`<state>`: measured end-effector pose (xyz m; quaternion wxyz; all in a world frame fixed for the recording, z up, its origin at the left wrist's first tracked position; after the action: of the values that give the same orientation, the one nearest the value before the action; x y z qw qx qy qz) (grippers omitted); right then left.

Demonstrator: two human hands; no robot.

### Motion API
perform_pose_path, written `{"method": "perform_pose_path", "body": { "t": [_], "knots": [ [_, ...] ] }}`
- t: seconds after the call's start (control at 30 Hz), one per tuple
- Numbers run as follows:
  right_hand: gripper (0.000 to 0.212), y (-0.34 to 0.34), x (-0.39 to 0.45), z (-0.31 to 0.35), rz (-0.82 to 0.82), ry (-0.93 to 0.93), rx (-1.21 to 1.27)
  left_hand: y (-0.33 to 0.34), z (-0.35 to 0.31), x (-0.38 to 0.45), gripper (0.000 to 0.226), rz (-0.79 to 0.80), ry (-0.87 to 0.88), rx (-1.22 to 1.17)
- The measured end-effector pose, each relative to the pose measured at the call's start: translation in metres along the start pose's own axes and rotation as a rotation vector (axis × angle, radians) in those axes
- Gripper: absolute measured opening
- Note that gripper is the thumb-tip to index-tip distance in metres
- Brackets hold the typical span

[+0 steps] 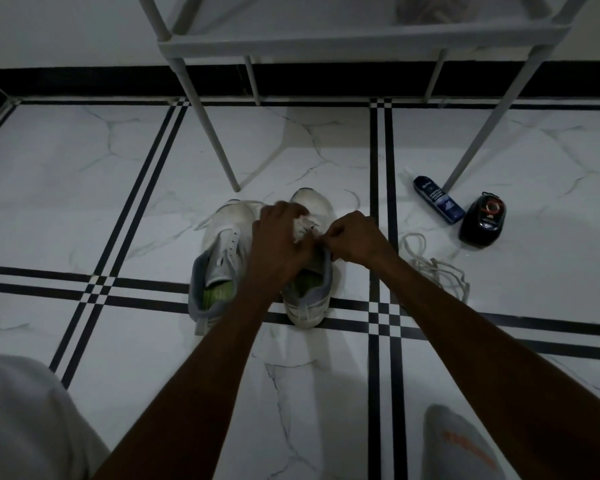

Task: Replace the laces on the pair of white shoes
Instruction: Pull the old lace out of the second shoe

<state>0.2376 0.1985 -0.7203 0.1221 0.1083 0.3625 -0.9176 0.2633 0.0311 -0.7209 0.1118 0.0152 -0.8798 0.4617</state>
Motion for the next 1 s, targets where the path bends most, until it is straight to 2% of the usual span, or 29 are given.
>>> {"method": "perform_pose_path", "body": {
  "t": [0.07,0.17,0.2,0.23,0.3,0.33,0.37,0.4,0.47,0.53,0.57,0.63,0.7,0.73,0.77,0.87,0.93,1.0],
  "knots": [
    [0.029,0.0,0.002,0.001,0.008,0.004,0.0,0.01,-0.001,-0.002,0.033,0.159,0.086,0.257],
    [0.032,0.0,0.001,0.0,0.016,0.001,0.007,0.015,0.002,-0.006,0.023,0.179,0.102,0.336],
    [0.032,0.0,0.002,-0.001,0.011,0.007,0.019,0.016,0.003,-0.008,0.019,0.093,0.07,0.27],
    [0.032,-0.001,0.002,-0.003,0.003,0.017,0.029,0.013,0.005,-0.008,0.015,-0.069,-0.04,0.144],
    [0.031,-0.002,0.003,-0.005,-0.018,0.031,0.034,-0.009,0.019,0.0,0.016,-0.474,-0.396,-0.06],
    [0.03,-0.002,0.004,-0.006,-0.029,0.03,0.039,-0.021,0.03,0.004,0.016,-0.596,-0.543,-0.072],
    [0.029,-0.002,0.003,-0.007,-0.039,0.022,0.045,-0.032,0.038,0.007,0.015,-0.627,-0.63,-0.024],
    [0.028,-0.002,0.002,-0.007,-0.045,0.012,0.043,-0.038,0.041,0.008,0.016,-0.615,-0.631,0.028],
    [0.026,-0.002,0.002,-0.005,-0.043,-0.001,0.034,-0.037,0.029,0.009,0.022,-0.476,-0.394,0.053],
    [0.026,-0.003,0.003,-0.003,-0.027,-0.01,0.026,-0.018,0.01,0.005,0.025,-0.191,-0.091,0.076],
    [0.026,-0.003,0.003,-0.002,-0.018,-0.013,0.025,-0.009,0.002,0.003,0.026,-0.027,-0.014,0.12],
    [0.027,-0.003,0.003,0.0,-0.008,-0.018,0.019,0.007,-0.005,-0.002,0.024,0.177,0.033,0.247],
    [0.028,-0.002,0.003,0.0,-0.002,-0.022,0.013,0.012,-0.005,-0.003,0.02,0.198,0.075,0.318],
    [0.027,-0.002,0.003,-0.001,-0.004,-0.018,0.012,0.012,-0.002,-0.004,0.016,0.163,0.071,0.292],
    [0.026,-0.002,0.003,-0.003,-0.007,-0.007,0.016,0.009,0.001,-0.003,0.013,0.046,0.02,0.207],
    [0.025,-0.003,0.003,-0.005,-0.029,0.025,0.041,-0.022,0.025,0.008,0.014,-0.472,-0.401,0.017],
    [0.023,-0.002,0.003,-0.004,-0.032,0.02,0.041,-0.039,0.041,0.012,0.017,-0.538,-0.635,0.072],
    [0.023,-0.001,0.003,-0.002,-0.031,0.013,0.035,-0.04,0.037,0.009,0.018,-0.506,-0.625,0.077]
  ]
}}
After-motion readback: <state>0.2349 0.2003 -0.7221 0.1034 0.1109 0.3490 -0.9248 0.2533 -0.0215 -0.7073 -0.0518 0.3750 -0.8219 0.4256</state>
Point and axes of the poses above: each hand's wrist, its own x-axis towards the middle knuckle, its own y-axis out of the palm, z = x × y, the point moved 1 cm from there along x, towards the middle knuckle, and after that the axes turned 1 degree about y, right-handed, at the moved point
